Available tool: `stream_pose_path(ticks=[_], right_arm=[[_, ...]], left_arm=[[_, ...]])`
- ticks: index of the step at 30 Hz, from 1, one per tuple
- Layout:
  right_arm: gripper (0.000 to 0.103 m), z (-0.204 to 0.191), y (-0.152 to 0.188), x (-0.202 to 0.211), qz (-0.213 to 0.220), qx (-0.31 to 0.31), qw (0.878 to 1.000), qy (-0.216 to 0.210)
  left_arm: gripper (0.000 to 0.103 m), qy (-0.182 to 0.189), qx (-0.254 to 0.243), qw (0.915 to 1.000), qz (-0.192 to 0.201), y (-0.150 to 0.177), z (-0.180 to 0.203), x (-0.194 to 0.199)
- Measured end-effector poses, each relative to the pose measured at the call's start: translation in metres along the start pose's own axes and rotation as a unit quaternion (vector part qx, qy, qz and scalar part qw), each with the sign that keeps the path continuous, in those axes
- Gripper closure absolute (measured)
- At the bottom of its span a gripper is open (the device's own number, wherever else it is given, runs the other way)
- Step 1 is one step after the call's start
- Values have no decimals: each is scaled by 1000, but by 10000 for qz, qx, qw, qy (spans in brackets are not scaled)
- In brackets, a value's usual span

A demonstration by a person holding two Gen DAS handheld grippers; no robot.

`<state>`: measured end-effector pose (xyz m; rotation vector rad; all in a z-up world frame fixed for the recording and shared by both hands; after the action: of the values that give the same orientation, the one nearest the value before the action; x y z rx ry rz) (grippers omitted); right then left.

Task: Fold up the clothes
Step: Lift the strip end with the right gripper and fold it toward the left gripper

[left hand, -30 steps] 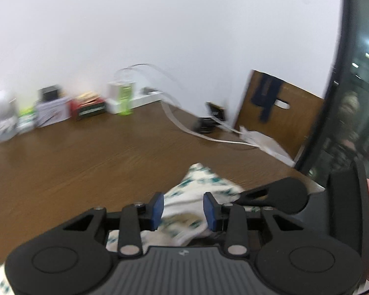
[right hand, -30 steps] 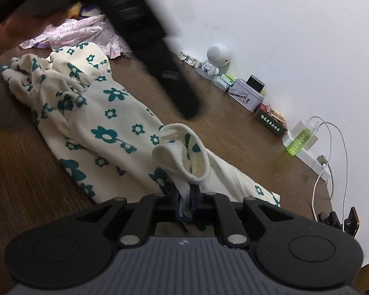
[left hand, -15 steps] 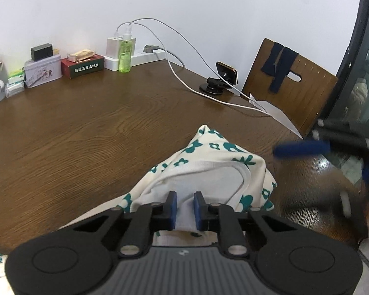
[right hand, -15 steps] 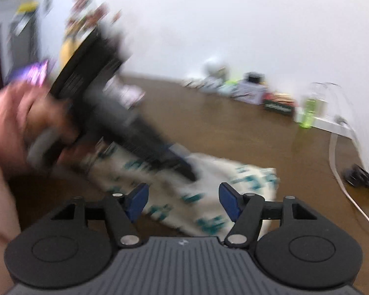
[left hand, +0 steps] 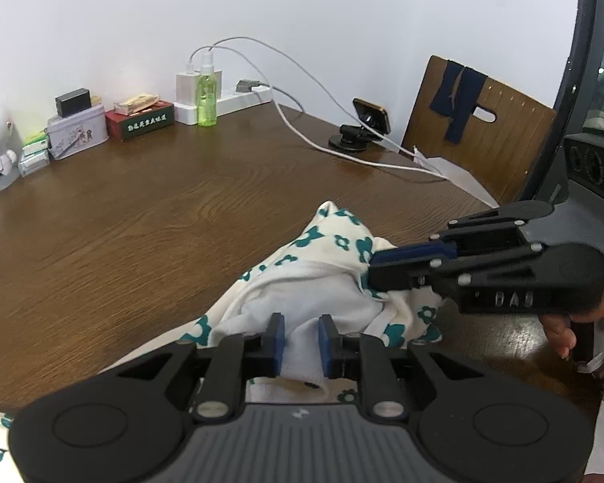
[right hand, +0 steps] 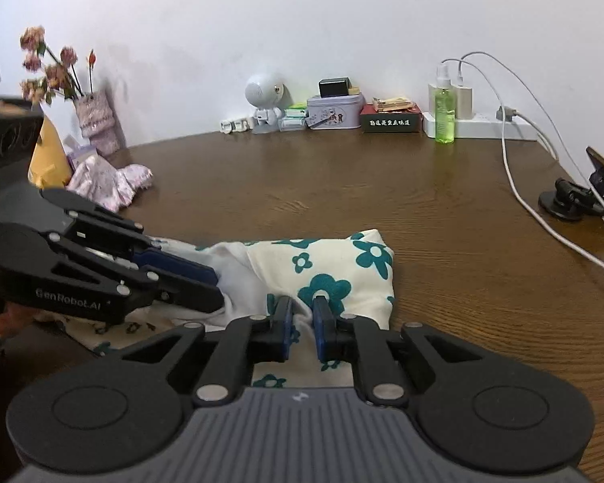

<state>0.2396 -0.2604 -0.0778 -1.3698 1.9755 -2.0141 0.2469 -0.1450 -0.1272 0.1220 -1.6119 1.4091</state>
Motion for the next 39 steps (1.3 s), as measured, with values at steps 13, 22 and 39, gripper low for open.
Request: stream_pose_path(ticks=[13,22,39], right_arm=[[56,53,1,23,427,-1347,9899,48],[46,66,14,14,268,-1996,9790,-325],[86,56,18,8,436,-2754,9565,-859]], left_arm=[[83,-151,-337,9993,-26,8,4,-4],[83,-88,-442,9990,21,11,2,-3],[76,34,-507,9985,207,13,3,10]])
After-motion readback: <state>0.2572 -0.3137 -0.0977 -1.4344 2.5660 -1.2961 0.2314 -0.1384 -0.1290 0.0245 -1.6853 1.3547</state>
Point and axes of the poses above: each gripper's, at about its wrist camera, not at the fingertips, and x roughly against the way its jaws point, z to its right, y to its underside, the point moved 9 cm from there along -x, roughly the way its jaws point, and after that the axes turned 3 degrees about x, right-handed, at the moved point
